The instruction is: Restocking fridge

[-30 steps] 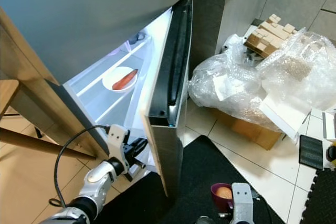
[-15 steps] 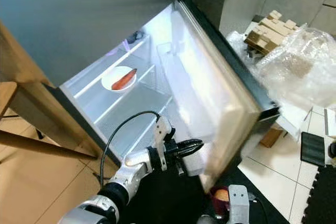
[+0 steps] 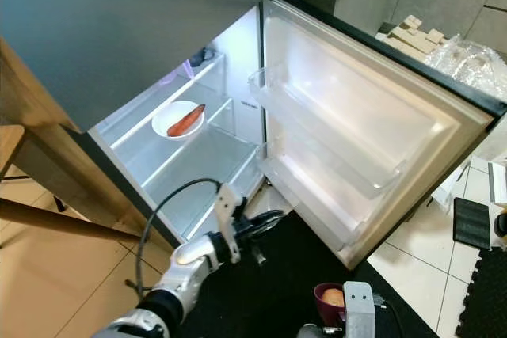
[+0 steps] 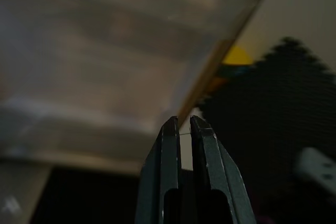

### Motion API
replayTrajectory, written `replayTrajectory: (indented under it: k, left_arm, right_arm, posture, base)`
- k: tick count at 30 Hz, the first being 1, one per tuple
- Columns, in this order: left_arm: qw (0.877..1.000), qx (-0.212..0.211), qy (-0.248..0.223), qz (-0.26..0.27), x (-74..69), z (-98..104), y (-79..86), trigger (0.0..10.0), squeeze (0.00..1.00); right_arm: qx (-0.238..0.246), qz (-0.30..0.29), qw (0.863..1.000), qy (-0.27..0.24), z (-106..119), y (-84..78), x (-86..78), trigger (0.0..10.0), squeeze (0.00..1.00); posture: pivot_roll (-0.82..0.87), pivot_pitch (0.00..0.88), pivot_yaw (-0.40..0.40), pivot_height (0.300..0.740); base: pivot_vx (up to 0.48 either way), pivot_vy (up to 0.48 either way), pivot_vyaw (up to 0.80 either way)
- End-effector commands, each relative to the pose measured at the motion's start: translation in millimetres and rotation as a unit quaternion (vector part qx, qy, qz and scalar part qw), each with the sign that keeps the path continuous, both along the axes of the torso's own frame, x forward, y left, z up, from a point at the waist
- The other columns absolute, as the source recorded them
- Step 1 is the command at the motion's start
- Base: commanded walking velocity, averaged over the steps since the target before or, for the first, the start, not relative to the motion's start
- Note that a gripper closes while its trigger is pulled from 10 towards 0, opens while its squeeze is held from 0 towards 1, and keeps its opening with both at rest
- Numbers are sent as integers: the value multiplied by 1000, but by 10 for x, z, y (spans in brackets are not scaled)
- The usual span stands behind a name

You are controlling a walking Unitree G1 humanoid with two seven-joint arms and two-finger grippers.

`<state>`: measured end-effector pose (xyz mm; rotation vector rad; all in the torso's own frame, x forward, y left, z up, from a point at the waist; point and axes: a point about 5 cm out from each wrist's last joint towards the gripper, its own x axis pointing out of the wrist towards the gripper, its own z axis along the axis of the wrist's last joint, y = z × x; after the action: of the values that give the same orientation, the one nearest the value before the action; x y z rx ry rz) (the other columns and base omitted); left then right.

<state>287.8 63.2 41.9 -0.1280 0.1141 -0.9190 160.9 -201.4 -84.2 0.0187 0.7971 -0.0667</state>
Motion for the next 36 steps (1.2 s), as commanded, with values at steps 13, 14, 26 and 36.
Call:
replayTrajectory:
  k: [13, 14, 26, 36]
  left_arm:
    - [867, 132, 243, 413, -731, -976, 1271, 10000, 0]
    - [861, 113, 247, 430, -746, -979, 1282, 10000, 0]
    - [876, 78, 223, 420, -610, -899, 1008, 10000, 0]
    - [888, 123, 216, 386, -726, -964, 1024, 10000, 0]
  right_arm:
    - [0, 9, 1000, -22, 30, 23, 34, 10000, 0]
    - [2, 7, 999, -33, 66, 0, 105, 10000, 0]
    - [8, 48, 997, -65, 197, 84, 393, 10000, 0]
    - [16, 46, 996, -70, 207, 122, 419, 10000, 0]
  posture:
    - [-204, 131, 58, 740]
    - [-199, 129, 53, 740]
    - [-165, 125, 43, 740]
    - [-165, 125, 49, 740]
  base:
    - [0, 0, 0]
    - [0, 0, 0]
    - [0, 0, 400]
    - [0, 0, 800]
